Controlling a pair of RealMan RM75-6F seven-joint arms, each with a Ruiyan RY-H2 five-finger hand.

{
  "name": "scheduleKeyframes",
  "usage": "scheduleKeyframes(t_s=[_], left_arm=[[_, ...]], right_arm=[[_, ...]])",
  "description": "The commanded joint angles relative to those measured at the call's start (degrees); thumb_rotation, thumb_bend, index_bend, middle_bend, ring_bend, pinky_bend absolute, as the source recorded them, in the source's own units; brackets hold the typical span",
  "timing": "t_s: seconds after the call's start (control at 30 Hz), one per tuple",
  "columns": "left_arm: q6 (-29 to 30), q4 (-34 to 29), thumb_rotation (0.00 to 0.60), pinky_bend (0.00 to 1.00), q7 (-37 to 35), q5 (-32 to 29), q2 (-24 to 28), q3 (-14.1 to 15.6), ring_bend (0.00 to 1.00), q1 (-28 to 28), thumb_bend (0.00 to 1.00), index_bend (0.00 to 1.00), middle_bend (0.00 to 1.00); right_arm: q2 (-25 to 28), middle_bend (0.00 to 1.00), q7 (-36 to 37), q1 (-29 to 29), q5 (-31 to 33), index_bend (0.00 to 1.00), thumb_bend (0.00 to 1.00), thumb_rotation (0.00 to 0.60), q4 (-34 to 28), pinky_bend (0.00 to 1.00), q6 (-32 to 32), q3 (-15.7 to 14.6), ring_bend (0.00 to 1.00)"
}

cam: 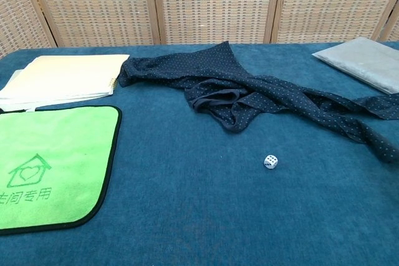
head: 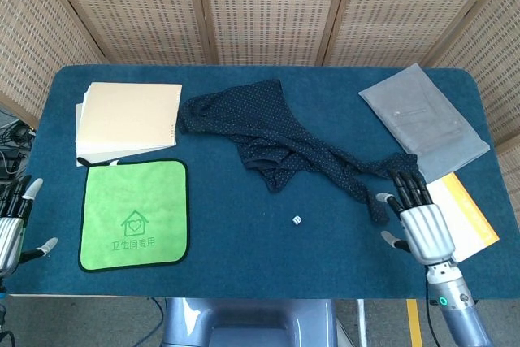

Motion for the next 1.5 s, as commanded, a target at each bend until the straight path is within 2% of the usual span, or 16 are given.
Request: scheduleKeyframes(t_s=[0.03,0.3,0.53,0.77,1.07,1.5], left_arm=[[-0.2,-0.2,0.6,0.0,-0.5,-0.2,0.2,0.0,0.0,0.0,0.0,0.0,0.0],[-1.1,0.3,0.6,0.0,-1.1,-0.5,0.1,0.0,0.0,-0.4,0.0,0.0,0.0],[-2.3,0.8,0.6,0.0,-1.2,-0.9,-0.2,-0.1,0.0,-0.8,0.0,0.0,0.0],[-2.9,0.9,0.6,0.0,-0.5,-1.0,-0.6,0.1,0.0,-1.2,0.0,0.0,0.0],[-3.6,1.1,0.6,0.0,-0.3,-1.4,-0.8,0.0,0.0,-1.4,0.0,0.0,0.0],[-4.9,1.7,0.6,0.0,-0.6,-2.2,-1.2,0.0,0.0,-1.9,0.0,0.0,0.0]], right_arm=[[-4.3,0.14,-1.4,4.3,-0.6,0.49,0.2,0.6,1.1,0.15,-4.0,1.9,0.0],[-13.3,0.16,-0.2,11.7,-1.4,0.52,0.21,0.6,10.1,0.15,-11.9,1.9,0.01],[-17.1,0.16,2.0,14.9,-1.8,0.52,0.22,0.6,14.3,0.14,-16.1,0.3,0.01],[-21.0,0.17,2.8,17.0,-2.1,0.53,0.25,0.6,18.1,0.14,-17.7,-0.7,0.01],[-24.5,0.16,2.5,19.3,-1.5,0.51,0.37,0.6,21.5,0.13,-20.0,-1.4,0.01],[-26.2,0.16,-0.3,22.0,1.1,0.52,0.41,0.6,23.9,0.13,-23.2,-0.3,0.01]])
